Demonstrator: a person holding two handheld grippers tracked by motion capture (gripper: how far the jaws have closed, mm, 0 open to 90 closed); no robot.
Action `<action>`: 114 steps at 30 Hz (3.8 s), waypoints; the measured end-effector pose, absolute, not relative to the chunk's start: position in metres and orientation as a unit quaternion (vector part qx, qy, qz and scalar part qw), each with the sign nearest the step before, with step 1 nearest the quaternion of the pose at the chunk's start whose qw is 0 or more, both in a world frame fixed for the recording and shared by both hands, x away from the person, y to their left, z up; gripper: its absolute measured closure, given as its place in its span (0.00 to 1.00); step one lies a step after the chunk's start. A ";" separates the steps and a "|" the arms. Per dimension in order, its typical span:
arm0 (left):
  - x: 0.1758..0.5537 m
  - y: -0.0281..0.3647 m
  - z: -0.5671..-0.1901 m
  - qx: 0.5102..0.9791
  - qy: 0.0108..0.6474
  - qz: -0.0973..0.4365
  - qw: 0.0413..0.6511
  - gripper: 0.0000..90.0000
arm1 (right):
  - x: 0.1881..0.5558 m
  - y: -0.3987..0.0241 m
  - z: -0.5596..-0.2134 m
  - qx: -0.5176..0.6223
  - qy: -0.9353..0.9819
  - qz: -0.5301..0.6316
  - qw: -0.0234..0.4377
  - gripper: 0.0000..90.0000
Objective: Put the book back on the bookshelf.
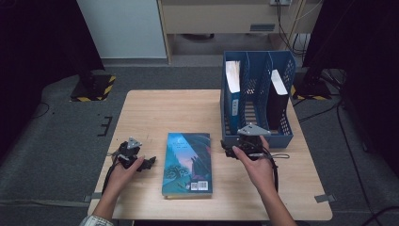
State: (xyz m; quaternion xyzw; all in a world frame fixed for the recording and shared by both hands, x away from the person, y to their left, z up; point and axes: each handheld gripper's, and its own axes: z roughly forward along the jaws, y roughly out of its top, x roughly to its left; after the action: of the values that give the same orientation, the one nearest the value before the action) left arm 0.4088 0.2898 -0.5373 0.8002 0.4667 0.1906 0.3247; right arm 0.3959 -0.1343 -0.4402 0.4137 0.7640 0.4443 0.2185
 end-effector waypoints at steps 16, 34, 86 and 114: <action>0.409 0.289 -0.536 0.806 0.464 0.184 0.319 0.00 | 0.385 -0.097 -0.456 0.381 0.801 0.428 0.175 0.12; 0.384 0.258 -0.502 0.804 0.400 0.131 0.419 0.10 | 0.382 -0.063 -0.485 0.346 0.841 0.403 0.104 0.10; 0.388 0.238 -0.517 0.823 0.375 0.051 0.425 0.24 | 0.378 -0.057 -0.518 0.383 0.836 0.392 0.017 0.09; 0.395 0.239 -0.521 0.821 0.379 0.021 0.427 0.18 | 0.389 -0.064 -0.528 0.390 0.819 0.419 -0.037 0.10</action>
State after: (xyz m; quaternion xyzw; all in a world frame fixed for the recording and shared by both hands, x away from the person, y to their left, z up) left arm 0.3946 0.2393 -0.5210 0.8209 0.3791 0.0207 0.4266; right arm 0.3891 -0.0642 -0.5276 0.3904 0.8189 0.4190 -0.0371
